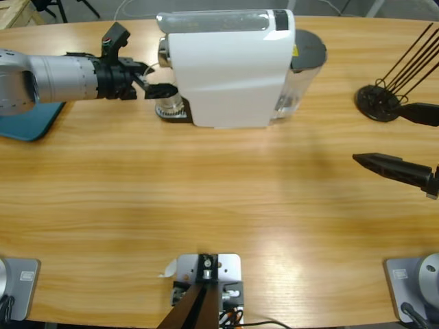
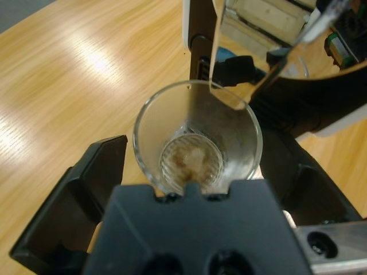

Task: Pour coffee

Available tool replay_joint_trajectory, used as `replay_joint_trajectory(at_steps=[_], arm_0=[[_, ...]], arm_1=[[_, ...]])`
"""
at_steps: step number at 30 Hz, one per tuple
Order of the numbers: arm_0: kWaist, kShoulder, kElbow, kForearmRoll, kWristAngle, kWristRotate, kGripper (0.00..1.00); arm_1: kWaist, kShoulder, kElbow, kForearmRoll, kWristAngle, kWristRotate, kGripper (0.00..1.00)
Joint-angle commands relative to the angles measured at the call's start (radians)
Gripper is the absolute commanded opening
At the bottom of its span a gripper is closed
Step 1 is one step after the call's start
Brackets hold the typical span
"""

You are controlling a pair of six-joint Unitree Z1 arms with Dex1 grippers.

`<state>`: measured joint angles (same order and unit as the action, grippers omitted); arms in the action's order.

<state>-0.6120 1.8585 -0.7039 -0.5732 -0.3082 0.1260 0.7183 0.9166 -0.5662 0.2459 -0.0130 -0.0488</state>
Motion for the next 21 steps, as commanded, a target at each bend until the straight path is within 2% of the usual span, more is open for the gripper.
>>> replay_joint_trajectory(at_steps=[1,3,6,8,10,11,21], arm_0=[[0.009,0.077,-0.026,0.003,-0.030,-0.002,0.945],[0.009,0.084,-0.028,0.002,-0.032,-0.002,0.941],[0.009,0.092,-0.029,0.003,-0.038,-0.001,0.826],[0.009,0.096,-0.029,0.002,-0.047,-0.001,0.720],[0.009,0.096,-0.029,0.002,-0.051,0.000,0.531],[0.009,0.097,-0.029,0.001,-0.051,0.000,0.478],[0.009,0.074,0.001,0.002,-0.042,-0.001,0.476]], arm_1=[[0.012,0.043,0.029,-0.008,-0.005,0.000,1.000],[0.012,0.045,0.029,-0.008,-0.007,0.000,1.000],[0.012,0.050,0.029,-0.011,-0.007,0.000,1.000],[0.012,0.050,0.029,-0.011,-0.007,0.000,1.000],[0.012,0.050,0.029,-0.011,-0.007,0.000,1.000],[0.012,0.050,0.029,-0.011,-0.007,0.000,1.000],[0.012,0.050,0.029,-0.011,-0.007,0.000,1.000]])
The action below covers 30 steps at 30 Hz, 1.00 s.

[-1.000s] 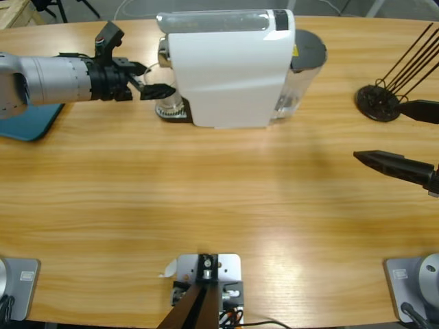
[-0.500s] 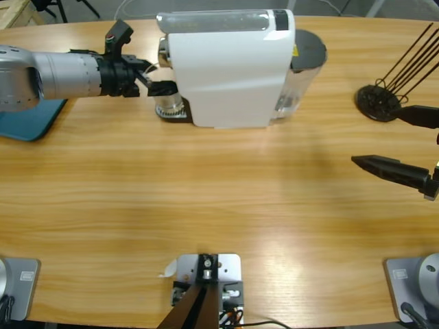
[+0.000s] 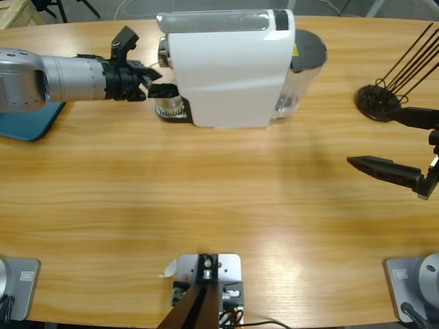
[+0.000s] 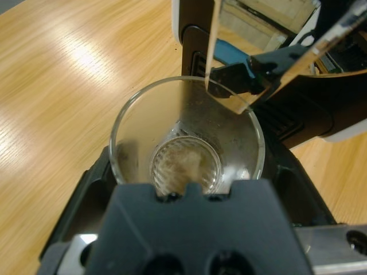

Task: Pour coffee

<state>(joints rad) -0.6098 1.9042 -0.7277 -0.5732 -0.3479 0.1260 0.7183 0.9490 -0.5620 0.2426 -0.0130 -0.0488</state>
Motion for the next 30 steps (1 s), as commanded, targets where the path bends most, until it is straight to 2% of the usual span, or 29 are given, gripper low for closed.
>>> replay_joint_trajectory(at_steps=[1,8,12,17,21,24,30], arm_0=[[0.010,0.009,0.034,0.003,0.005,-0.003,0.476],[0.088,-0.247,0.089,0.237,0.098,-0.005,0.476],[0.171,-0.434,0.129,0.383,0.144,-0.005,0.476],[0.269,-0.587,0.212,0.423,0.247,-0.013,0.480],[0.303,-0.606,0.269,0.415,0.358,-0.081,0.481],[0.373,-0.603,0.289,0.413,0.403,-0.117,0.485],[0.518,-0.538,0.287,0.325,0.406,-0.128,0.485]], arm_1=[[0.012,0.017,0.025,-0.007,-0.007,0.000,1.000],[0.012,0.016,0.025,-0.007,-0.007,0.000,1.000],[0.012,0.014,0.025,-0.007,-0.006,0.000,1.000],[0.012,0.009,0.026,-0.007,-0.007,0.001,1.000],[0.012,-0.005,0.027,-0.007,-0.005,0.003,1.000],[0.012,-0.014,0.028,-0.006,-0.004,0.006,1.000],[0.012,-0.007,0.028,-0.006,0.004,0.007,1.000]])
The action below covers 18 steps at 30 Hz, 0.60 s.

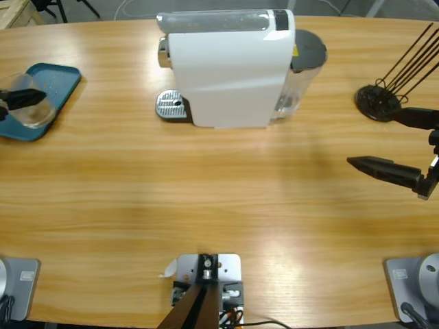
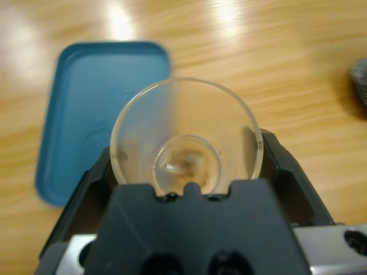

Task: Pour coffee

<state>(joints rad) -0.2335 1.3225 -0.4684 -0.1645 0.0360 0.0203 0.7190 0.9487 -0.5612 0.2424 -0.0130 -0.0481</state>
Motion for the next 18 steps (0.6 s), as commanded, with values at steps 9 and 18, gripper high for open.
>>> replay_joint_trajectory(at_steps=[9,18], arm_0=[[0.202,0.200,0.029,-0.203,0.009,-0.031,0.485],[0.230,0.313,0.030,-0.278,0.010,-0.031,0.485]], arm_1=[[0.011,-0.003,0.027,-0.006,0.002,0.010,1.000],[0.011,-0.006,0.026,0.001,-0.001,0.010,1.000]])
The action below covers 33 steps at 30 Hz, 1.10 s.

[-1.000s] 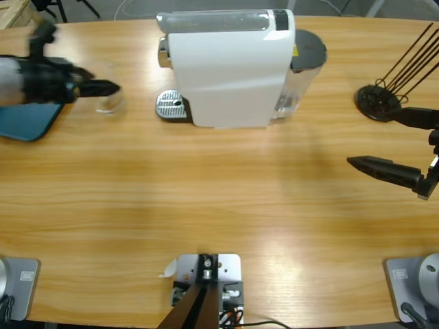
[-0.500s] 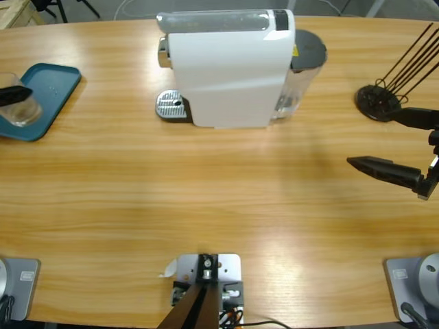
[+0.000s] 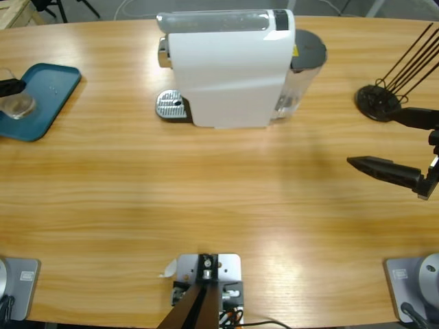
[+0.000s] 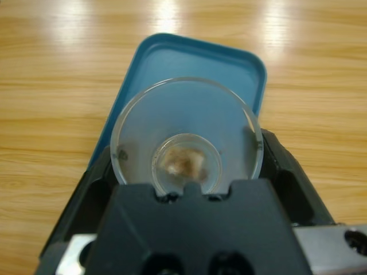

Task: Pour coffee

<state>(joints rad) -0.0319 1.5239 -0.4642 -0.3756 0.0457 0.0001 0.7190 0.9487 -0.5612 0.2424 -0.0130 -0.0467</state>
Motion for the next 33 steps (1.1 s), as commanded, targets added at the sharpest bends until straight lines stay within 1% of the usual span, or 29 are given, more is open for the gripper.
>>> replay_joint_trajectory(at_steps=[1,5,6,7,8,9,10,12,15,19,21,23,26,28,30,31,33], arm_0=[[0.033,0.125,0.025,-0.074,0.000,-0.011,0.485],[0.040,0.175,0.028,-0.094,0.000,-0.012,0.485],[0.040,0.177,0.029,-0.094,0.000,-0.012,0.499],[0.040,0.180,0.029,-0.094,0.000,-0.014,0.591],[0.042,0.184,0.027,-0.096,0.000,-0.018,0.819],[0.045,0.190,0.027,-0.102,0.000,-0.030,0.943],[0.051,0.201,0.027,-0.110,0.000,-0.046,0.984],[0.052,0.214,0.029,-0.121,-0.001,-0.047,0.996],[0.053,0.180,0.048,-0.125,0.000,-0.050,0.996],[0.063,0.096,0.073,-0.129,-0.001,-0.057,0.996],[0.063,-0.001,0.089,-0.124,-0.010,-0.057,0.996],[0.064,-0.111,0.080,-0.063,-0.013,-0.055,0.996],[0.061,-0.249,-0.017,0.170,-0.032,-0.031,0.996],[0.023,-0.326,-0.094,0.318,-0.043,-0.010,0.996],[-0.048,-0.392,-0.175,0.446,-0.044,-0.004,0.996],[-0.110,-0.429,-0.210,0.500,-0.051,-0.003,0.993],[-0.228,-0.495,-0.219,0.523,-0.085,-0.003,0.991]], arm_1=[[0.011,-0.007,0.026,0.002,-0.002,0.010,1.000],[0.011,-0.007,0.026,0.005,-0.002,0.010,1.000],[0.011,-0.007,0.026,0.005,-0.003,0.010,1.000],[0.011,-0.007,0.026,0.005,-0.002,0.010,1.000],[0.011,-0.007,0.026,0.005,-0.003,0.010,1.000],[0.011,-0.008,0.026,0.005,-0.005,0.010,1.000],[0.011,-0.008,0.026,0.005,-0.005,0.010,1.000],[0.011,-0.012,0.026,0.005,-0.005,0.010,1.000],[0.011,-0.011,0.026,0.005,-0.005,0.010,1.000],[0.011,-0.010,0.026,0.005,-0.004,0.010,1.000],[0.011,-0.010,0.026,0.005,-0.004,0.010,1.000],[0.011,-0.007,0.027,0.005,-0.004,0.010,1.000],[0.011,-0.005,0.027,0.005,-0.004,0.011,1.000],[0.011,-0.001,0.027,0.003,-0.005,0.011,1.000],[0.011,0.005,0.027,-0.001,-0.004,0.011,1.000],[0.011,0.008,0.027,-0.003,-0.003,0.011,1.000],[0.011,0.014,0.029,-0.008,0.000,0.011,1.000]])
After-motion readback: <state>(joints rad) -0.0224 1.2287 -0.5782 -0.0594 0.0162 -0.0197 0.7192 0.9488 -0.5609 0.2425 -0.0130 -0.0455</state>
